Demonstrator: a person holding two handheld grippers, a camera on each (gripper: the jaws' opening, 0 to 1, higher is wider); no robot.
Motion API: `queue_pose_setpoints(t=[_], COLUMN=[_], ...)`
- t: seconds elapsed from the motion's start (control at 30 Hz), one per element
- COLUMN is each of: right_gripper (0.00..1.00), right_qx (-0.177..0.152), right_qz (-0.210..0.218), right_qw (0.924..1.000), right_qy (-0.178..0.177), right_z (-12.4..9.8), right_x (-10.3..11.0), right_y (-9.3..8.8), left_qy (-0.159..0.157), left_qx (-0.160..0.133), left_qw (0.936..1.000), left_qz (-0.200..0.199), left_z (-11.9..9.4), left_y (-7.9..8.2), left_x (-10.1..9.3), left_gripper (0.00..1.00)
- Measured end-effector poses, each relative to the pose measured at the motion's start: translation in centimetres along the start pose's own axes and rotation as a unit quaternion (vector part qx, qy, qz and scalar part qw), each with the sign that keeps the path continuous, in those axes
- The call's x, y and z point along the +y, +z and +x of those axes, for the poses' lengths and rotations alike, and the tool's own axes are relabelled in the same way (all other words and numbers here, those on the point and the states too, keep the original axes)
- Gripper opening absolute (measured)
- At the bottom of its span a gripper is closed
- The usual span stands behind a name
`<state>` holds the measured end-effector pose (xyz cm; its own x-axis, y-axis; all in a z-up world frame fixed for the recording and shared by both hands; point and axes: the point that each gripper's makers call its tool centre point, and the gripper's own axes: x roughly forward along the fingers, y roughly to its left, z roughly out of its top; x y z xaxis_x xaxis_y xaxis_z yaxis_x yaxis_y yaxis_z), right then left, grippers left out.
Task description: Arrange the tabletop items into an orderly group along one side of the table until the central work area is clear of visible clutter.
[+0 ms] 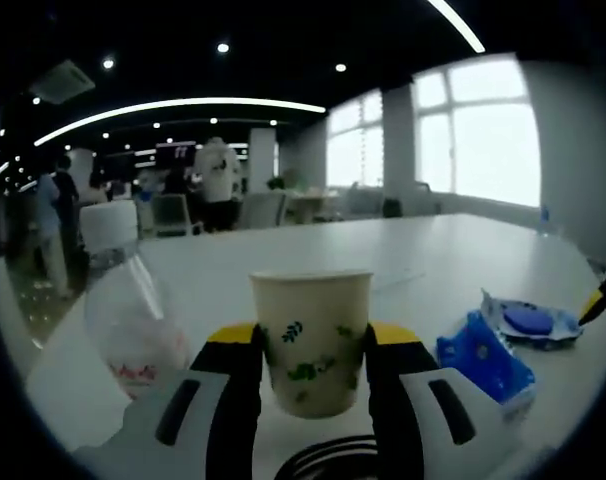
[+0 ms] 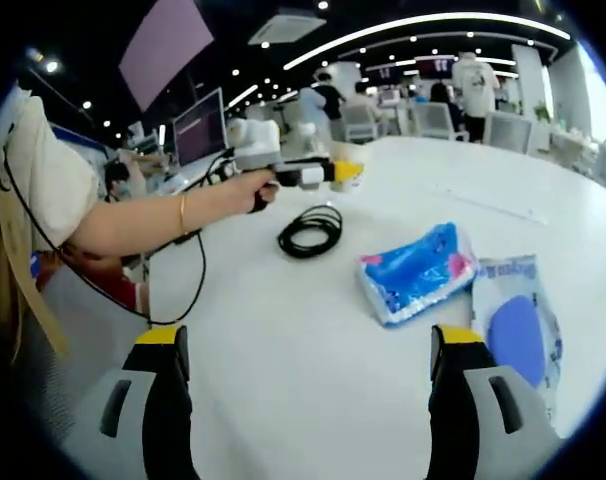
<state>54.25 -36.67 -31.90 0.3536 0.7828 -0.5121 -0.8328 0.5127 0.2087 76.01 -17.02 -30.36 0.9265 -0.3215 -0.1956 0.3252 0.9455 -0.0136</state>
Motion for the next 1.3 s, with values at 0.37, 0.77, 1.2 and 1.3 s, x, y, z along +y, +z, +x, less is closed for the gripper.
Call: queue_pose_setpoints(t=[0.37, 0.77, 1.2, 1.3], right_gripper=[0.99, 0.99, 0.99, 0.99], right_qx=[0.014, 0.017, 0.01, 0.011], right_qz=[0.0, -0.002, -0.005, -0.007], right_qw=[0.9999, 0.9998, 0.9999, 0.9999], right_qy=[-0.001, -0.006, -0.003, -0.002], right_z=[0.3, 0.4, 0.3, 0.3], right_x=[-0.1, -0.3, -0.2, -0.1], right_y=[-0.9, -0.9, -0.4, -0.4], left_qy=[0.006, 0.014, 0.021, 0.024], left_qx=[0.004, 0.015, 0.02, 0.021], left_qw=[0.9999, 0.9998, 0.9996, 0.9995], left_qz=[-0.011, -0.003, -0.004, -0.005], left_z=[1.3, 1.7, 1.2, 1.1], left_y=[-1.6, -3.4, -4.0, -4.1], left_x=[0.9, 1.3, 1.1, 1.1], left_gripper=[0.38, 0.38, 0.39, 0.39])
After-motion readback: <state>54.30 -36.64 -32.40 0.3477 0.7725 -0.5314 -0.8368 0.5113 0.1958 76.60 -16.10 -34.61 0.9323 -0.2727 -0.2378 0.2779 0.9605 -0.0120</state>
